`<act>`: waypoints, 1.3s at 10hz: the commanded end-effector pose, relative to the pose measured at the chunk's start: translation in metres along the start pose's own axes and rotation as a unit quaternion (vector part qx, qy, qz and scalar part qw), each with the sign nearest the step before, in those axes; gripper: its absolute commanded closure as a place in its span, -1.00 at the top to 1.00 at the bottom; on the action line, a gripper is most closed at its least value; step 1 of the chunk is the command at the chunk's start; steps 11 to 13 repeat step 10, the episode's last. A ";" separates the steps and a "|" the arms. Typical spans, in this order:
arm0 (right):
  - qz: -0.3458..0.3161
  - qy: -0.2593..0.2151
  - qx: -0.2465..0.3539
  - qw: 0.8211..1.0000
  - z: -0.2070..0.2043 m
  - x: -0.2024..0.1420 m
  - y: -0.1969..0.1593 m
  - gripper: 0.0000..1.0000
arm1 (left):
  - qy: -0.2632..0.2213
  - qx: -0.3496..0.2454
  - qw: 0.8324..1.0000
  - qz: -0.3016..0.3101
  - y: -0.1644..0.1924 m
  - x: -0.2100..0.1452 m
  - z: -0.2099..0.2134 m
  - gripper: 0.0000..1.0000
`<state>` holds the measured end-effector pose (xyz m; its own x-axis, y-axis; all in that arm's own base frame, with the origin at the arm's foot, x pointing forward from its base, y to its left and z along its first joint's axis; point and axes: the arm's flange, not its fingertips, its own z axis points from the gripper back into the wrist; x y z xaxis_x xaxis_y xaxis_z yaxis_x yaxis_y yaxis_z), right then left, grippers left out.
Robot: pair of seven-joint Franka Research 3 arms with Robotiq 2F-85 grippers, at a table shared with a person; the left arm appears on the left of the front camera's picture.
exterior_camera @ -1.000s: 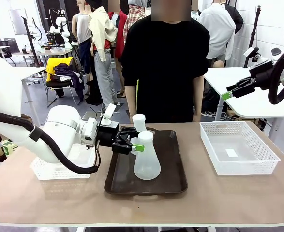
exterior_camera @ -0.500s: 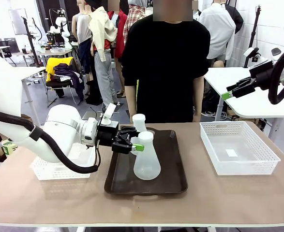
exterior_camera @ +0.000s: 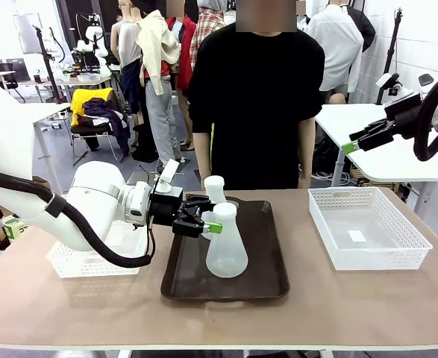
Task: Prepare the laboratory tools.
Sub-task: Place the picked Big flask upright in the Handle tray as directed by the person.
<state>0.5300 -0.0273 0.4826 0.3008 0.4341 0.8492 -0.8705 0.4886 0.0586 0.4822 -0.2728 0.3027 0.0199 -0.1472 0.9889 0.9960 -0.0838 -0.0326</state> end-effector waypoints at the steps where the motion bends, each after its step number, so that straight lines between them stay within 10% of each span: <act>1: -0.005 0.008 -0.001 1.000 0.000 0.000 0.001 1.00 | 0.006 0.003 1.000 -0.011 0.000 0.001 -0.001 1.00; 13: -0.005 0.008 -0.001 1.000 0.000 0.000 0.001 1.00 | 0.006 0.003 1.000 -0.011 0.000 0.001 -0.001 1.00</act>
